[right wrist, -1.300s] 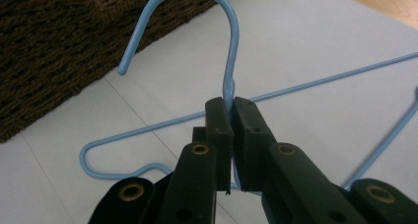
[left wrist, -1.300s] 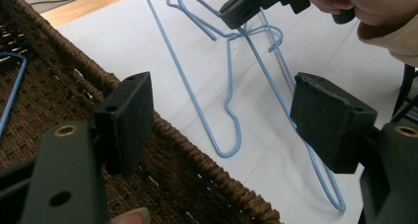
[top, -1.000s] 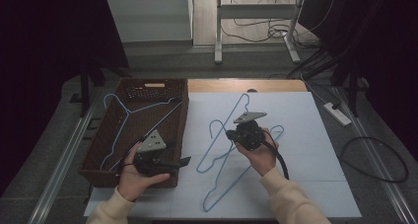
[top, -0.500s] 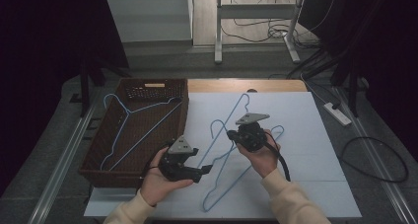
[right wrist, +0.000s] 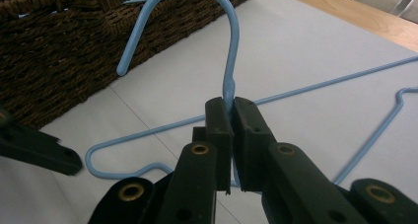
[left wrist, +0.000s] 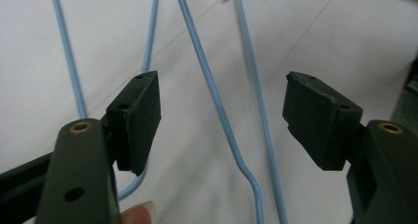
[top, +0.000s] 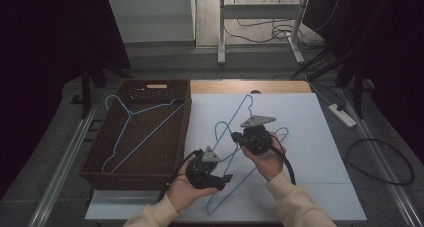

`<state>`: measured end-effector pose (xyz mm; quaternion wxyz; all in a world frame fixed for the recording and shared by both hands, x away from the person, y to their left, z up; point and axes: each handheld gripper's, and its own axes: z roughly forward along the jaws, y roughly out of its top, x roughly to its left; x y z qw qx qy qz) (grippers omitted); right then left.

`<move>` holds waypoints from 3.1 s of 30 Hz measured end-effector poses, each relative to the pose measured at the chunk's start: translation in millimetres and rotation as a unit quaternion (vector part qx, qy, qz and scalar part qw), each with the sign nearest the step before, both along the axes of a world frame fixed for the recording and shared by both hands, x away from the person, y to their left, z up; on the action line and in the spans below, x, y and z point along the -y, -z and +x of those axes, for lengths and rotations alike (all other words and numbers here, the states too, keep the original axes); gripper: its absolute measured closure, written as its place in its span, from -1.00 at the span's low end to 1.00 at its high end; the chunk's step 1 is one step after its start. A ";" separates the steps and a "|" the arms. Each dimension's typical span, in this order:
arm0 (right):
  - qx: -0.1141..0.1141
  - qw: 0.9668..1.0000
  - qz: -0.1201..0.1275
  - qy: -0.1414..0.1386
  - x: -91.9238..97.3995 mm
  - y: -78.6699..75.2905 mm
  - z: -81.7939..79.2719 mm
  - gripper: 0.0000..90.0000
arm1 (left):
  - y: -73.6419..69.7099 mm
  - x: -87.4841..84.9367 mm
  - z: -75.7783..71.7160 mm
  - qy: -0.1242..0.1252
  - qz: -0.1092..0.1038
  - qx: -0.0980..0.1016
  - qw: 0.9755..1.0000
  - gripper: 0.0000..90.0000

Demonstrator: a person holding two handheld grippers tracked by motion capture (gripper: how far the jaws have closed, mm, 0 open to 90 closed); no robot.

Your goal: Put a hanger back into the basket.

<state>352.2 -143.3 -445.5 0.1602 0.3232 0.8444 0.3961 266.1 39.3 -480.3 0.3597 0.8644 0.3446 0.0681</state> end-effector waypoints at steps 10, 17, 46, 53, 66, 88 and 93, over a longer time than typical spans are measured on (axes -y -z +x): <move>0.006 1.000 0.002 0.000 0.6 -1.2 -1.7 0.92 | 23.9 10.5 9.9 -0.009 0.013 -0.022 1.000 0.12; 0.011 1.000 0.008 0.001 2.6 -3.7 -4.3 0.92 | 24.9 9.7 12.7 0.001 -0.017 -0.049 0.999 0.77; 0.078 0.993 0.089 -0.015 67.6 -26.1 -45.0 0.22 | 4.3 -7.3 2.6 -0.018 -0.141 -0.055 0.988 0.92; 0.068 0.991 0.111 0.000 100.4 -18.6 -51.6 0.06 | -10.1 -13.8 -1.8 -0.011 -0.166 -0.055 0.984 0.92; 0.052 0.991 0.119 0.041 138.7 6.7 -49.6 -0.07 | -56.1 -52.8 0.3 -0.008 -0.219 -0.022 0.975 0.92; 0.041 0.992 0.099 0.061 142.7 20.9 -44.4 -0.11 | -93.6 -167.3 7.8 -0.065 -0.232 0.044 0.970 0.92; 0.041 0.993 0.092 0.061 141.9 22.8 -43.7 -0.11 | -87.2 -194.2 8.7 -0.084 -0.224 0.050 0.970 0.92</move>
